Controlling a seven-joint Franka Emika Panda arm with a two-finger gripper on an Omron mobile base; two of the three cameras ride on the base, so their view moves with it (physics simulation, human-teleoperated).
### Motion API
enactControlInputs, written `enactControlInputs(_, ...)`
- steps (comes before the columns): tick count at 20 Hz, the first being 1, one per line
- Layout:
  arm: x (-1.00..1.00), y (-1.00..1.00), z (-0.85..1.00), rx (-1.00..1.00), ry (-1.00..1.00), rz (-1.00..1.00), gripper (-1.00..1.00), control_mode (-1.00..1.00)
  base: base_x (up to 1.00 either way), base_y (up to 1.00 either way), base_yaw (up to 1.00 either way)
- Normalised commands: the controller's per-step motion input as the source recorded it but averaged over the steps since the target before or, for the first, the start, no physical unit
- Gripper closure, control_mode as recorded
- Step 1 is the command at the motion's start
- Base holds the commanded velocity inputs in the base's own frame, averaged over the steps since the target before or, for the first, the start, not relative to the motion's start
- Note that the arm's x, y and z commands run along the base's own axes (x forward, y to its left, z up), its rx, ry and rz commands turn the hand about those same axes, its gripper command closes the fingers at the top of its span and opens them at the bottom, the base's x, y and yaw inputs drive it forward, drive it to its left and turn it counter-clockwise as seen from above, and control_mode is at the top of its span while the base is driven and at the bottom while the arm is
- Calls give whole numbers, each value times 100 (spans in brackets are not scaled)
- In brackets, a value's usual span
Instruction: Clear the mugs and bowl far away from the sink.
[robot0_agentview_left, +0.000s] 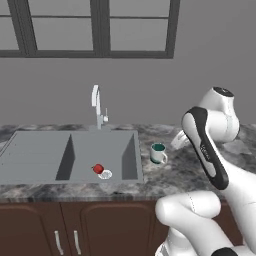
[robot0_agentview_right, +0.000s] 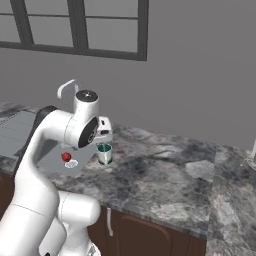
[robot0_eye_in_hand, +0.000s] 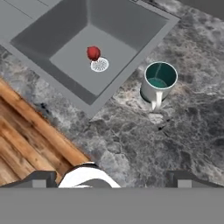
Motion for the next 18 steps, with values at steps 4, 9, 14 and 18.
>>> enactControlInputs(4,24,0,-24,-2,13,-9,-100,-100,0,0,0)
enactControlInputs(9,14,0,-31,-17,0,-20,-100,-100,0,0,0)
enactControlInputs(14,3,-1,-31,-9,-7,-14,-100,-100,0,0,0)
enactControlInputs(18,15,-5,-29,0,0,4,-100,-100,0,0,0)
